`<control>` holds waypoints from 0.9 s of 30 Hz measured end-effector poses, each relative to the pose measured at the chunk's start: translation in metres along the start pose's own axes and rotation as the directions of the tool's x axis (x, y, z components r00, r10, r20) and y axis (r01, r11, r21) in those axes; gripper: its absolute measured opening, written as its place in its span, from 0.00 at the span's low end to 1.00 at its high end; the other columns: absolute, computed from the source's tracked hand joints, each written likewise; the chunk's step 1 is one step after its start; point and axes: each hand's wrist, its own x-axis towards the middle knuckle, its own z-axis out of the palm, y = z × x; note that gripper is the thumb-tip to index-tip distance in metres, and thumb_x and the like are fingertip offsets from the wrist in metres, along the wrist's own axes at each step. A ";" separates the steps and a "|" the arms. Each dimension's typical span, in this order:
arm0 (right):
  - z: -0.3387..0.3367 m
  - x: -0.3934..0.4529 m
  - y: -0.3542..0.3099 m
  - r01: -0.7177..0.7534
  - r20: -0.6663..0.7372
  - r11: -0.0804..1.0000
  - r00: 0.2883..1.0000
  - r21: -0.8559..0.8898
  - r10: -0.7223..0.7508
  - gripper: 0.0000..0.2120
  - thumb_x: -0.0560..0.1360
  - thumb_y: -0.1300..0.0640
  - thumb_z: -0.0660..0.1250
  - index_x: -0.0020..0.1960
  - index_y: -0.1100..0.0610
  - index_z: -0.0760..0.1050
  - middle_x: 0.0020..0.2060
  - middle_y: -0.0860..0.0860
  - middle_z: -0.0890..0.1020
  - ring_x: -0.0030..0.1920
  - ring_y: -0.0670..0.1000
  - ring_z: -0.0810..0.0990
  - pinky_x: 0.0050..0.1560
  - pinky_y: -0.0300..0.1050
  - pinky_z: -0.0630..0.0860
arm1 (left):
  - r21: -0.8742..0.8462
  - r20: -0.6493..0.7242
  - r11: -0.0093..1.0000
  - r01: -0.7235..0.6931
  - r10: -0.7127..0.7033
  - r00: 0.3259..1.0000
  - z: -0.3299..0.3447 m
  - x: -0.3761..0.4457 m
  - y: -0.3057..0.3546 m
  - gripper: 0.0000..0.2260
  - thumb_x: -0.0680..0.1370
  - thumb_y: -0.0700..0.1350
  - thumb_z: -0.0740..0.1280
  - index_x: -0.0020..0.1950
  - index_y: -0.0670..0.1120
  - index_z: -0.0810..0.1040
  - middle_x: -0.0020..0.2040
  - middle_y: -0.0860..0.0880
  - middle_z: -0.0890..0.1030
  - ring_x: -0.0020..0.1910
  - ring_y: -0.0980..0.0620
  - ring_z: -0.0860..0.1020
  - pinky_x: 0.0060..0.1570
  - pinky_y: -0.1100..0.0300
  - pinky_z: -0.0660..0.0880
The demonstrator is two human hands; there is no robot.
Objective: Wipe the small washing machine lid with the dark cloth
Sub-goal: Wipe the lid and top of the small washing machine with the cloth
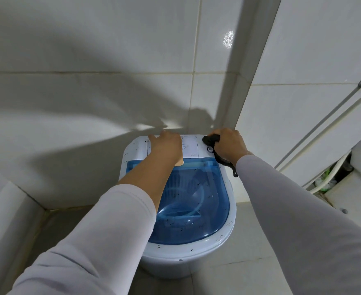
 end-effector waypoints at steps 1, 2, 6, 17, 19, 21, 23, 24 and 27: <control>-0.001 -0.002 0.002 -0.015 0.004 1.000 1.000 -0.001 0.015 0.21 0.73 0.68 0.57 0.61 0.53 0.78 0.56 0.60 0.81 0.55 0.61 0.79 0.49 0.45 0.73 | -0.002 -0.002 1.000 0.000 0.000 1.000 0.001 0.000 0.000 0.27 0.73 0.47 0.69 0.69 0.44 0.66 0.67 0.45 0.70 0.69 0.47 0.67 0.67 0.42 0.63; -0.002 -0.004 0.005 -0.027 0.009 1.000 1.000 -0.004 0.027 0.21 0.73 0.67 0.57 0.61 0.54 0.78 0.56 0.61 0.80 0.55 0.62 0.78 0.50 0.46 0.74 | -0.002 -0.005 1.000 0.000 0.000 1.000 0.001 0.001 0.000 0.27 0.73 0.47 0.69 0.69 0.44 0.66 0.67 0.45 0.70 0.69 0.47 0.67 0.67 0.42 0.63; -0.004 -0.014 0.012 -0.045 0.042 0.999 0.998 -0.027 0.047 0.20 0.72 0.67 0.57 0.59 0.57 0.78 0.53 0.62 0.80 0.48 0.62 0.77 0.46 0.46 0.74 | -0.009 -0.010 1.000 0.001 -0.001 1.000 0.002 0.001 0.001 0.26 0.73 0.46 0.69 0.68 0.44 0.67 0.66 0.46 0.71 0.68 0.47 0.68 0.67 0.43 0.63; -0.009 -0.030 0.013 -0.008 0.127 0.989 0.992 -0.147 0.027 0.16 0.73 0.64 0.60 0.57 0.58 0.79 0.52 0.60 0.81 0.50 0.61 0.78 0.43 0.45 0.71 | -0.041 0.013 0.999 0.014 -0.013 1.000 0.001 -0.003 0.002 0.29 0.73 0.45 0.69 0.72 0.43 0.63 0.68 0.44 0.69 0.70 0.45 0.65 0.70 0.37 0.57; -0.011 -0.033 0.013 0.014 0.138 0.985 0.990 -0.170 0.010 0.19 0.72 0.66 0.59 0.58 0.54 0.79 0.54 0.59 0.81 0.53 0.61 0.79 0.45 0.45 0.71 | -0.058 0.004 0.998 0.010 -0.010 1.000 0.002 -0.004 0.002 0.30 0.74 0.46 0.69 0.73 0.43 0.61 0.69 0.43 0.68 0.71 0.45 0.64 0.70 0.36 0.57; -0.013 -0.037 0.013 0.027 0.142 0.984 0.990 -0.177 -0.002 0.22 0.71 0.67 0.58 0.59 0.52 0.79 0.55 0.57 0.81 0.55 0.60 0.78 0.47 0.46 0.72 | -0.088 0.002 0.996 0.007 -0.007 1.000 0.003 -0.007 0.001 0.32 0.74 0.46 0.69 0.74 0.43 0.59 0.72 0.43 0.65 0.73 0.44 0.61 0.70 0.35 0.55; -0.015 -0.040 0.014 0.025 0.143 0.985 0.990 -0.172 0.000 0.23 0.71 0.68 0.57 0.58 0.51 0.79 0.56 0.57 0.81 0.56 0.60 0.78 0.47 0.46 0.73 | -0.121 0.002 0.993 0.012 -0.012 1.000 0.005 -0.009 0.000 0.33 0.75 0.47 0.68 0.75 0.43 0.56 0.74 0.43 0.62 0.76 0.45 0.57 0.70 0.35 0.53; -0.016 -0.042 0.014 0.022 0.143 0.985 0.990 -0.170 0.003 0.23 0.71 0.69 0.57 0.58 0.51 0.79 0.56 0.56 0.81 0.56 0.59 0.78 0.47 0.45 0.72 | -0.135 -0.006 0.991 0.020 -0.021 1.000 0.006 -0.011 -0.001 0.34 0.75 0.47 0.68 0.76 0.43 0.55 0.75 0.43 0.61 0.76 0.45 0.55 0.70 0.34 0.53; -0.017 -0.047 0.014 0.017 0.147 0.985 0.989 -0.172 0.009 0.22 0.71 0.68 0.58 0.58 0.50 0.79 0.57 0.55 0.81 0.56 0.59 0.78 0.48 0.46 0.73 | -0.160 -0.054 0.986 0.047 -0.056 0.997 0.008 -0.016 -0.003 0.38 0.74 0.52 0.69 0.77 0.43 0.52 0.76 0.44 0.58 0.78 0.45 0.50 0.70 0.35 0.53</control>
